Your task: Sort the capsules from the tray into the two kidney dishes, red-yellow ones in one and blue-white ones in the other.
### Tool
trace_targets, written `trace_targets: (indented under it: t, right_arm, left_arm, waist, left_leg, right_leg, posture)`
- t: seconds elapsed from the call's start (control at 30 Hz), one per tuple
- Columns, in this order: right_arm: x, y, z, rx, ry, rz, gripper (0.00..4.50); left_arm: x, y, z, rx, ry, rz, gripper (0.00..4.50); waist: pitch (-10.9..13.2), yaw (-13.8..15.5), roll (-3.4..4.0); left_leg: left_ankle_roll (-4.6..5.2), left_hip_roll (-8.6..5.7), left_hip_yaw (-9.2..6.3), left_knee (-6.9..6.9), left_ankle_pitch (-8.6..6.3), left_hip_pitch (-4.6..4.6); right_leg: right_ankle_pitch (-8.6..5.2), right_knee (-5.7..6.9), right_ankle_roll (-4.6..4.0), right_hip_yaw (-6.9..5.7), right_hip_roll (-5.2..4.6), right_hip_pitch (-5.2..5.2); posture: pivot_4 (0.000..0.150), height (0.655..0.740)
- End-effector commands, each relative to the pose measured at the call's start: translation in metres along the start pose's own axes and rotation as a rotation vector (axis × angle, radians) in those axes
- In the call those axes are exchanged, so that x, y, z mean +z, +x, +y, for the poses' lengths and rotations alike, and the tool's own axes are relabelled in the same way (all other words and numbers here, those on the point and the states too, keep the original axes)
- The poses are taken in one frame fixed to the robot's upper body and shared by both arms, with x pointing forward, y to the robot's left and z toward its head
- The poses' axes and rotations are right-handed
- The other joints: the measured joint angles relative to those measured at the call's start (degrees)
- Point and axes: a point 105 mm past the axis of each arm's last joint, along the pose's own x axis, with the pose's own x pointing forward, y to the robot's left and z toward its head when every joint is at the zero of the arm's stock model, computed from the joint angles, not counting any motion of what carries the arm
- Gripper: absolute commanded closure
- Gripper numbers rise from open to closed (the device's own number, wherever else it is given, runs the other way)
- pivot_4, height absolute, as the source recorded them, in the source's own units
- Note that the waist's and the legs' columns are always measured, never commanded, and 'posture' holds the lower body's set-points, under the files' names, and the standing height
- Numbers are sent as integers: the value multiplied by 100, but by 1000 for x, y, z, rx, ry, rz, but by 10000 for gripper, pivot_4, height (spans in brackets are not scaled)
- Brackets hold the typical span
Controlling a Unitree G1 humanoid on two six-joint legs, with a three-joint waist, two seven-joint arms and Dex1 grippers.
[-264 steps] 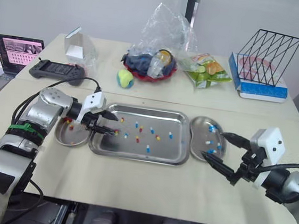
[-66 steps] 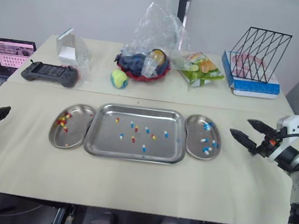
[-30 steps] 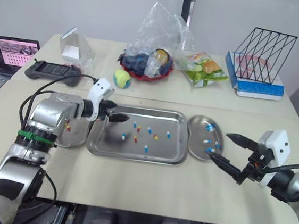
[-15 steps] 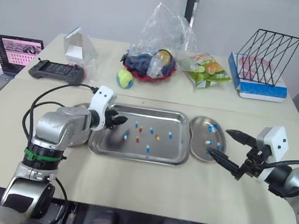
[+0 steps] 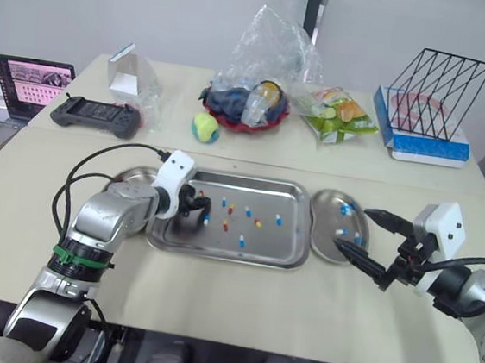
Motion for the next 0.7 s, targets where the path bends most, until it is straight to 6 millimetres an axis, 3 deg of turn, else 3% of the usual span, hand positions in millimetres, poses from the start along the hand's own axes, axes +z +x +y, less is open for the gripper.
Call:
trace_targets:
  t: [0.03, 0.47, 0.7]
  right_arm:
    - [8, 1, 3, 5, -34, -14, 0]
    - [9, 5, 0, 22, -43, -7, 0]
    - [8, 8, 0, 31, -45, -6, 0]
  left_arm:
    - [3, 0, -3, 2, 3, -13, 18339]
    - [-8, 5, -6, 11, -6, 24, 18339]
    - [-5, 12, -11, 19, -31, 11, 18339]
  waist:
    - [0, 1, 0]
    - [-1, 2, 1]
    - [-2, 23, 1]
  left_leg:
    - [0, 0, 0, 0, 0, 0]
    - [0, 0, 0, 0, 0, 2]
    - [-3, -1, 0, 1, 2, 6]
  right_leg:
    - [0, 0, 0, 0, 0, 0]
    - [0, 0, 0, 0, 0, 2]
    - [0, 1, 0, 0, 0, 7]
  posture:
    - [1500, 7380]
    - [1500, 7380]
    - [1500, 7380]
